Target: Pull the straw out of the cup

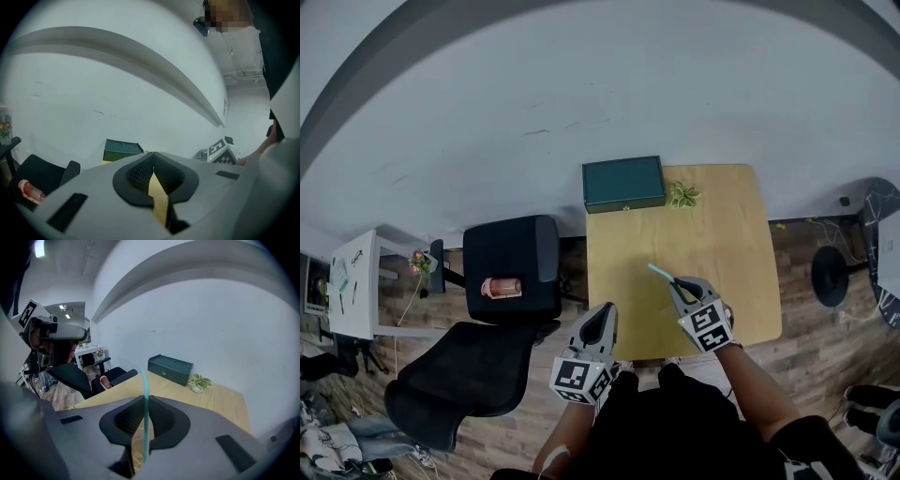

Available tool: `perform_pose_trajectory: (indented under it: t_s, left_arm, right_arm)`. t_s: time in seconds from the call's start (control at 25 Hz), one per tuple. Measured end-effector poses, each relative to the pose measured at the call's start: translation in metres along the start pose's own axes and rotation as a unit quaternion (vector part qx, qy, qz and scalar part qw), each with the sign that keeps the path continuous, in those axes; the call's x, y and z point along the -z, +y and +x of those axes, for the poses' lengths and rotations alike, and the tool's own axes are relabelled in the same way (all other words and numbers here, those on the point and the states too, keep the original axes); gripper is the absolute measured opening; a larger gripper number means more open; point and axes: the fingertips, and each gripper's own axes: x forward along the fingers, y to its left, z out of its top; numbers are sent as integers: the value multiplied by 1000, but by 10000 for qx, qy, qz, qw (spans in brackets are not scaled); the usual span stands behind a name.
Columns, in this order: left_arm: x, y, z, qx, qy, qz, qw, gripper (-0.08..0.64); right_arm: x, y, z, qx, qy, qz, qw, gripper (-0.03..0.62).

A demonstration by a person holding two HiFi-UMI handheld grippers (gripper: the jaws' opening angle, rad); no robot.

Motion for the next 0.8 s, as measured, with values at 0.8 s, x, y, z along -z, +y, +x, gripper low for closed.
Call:
perform_pose_trajectory:
  t_s: [0.8]
  left_arm:
    - [-19,-19,14,262,-51,306,9992,18]
  right_arm:
    - [-110,-12,-108,670,-1965,200,9780,51]
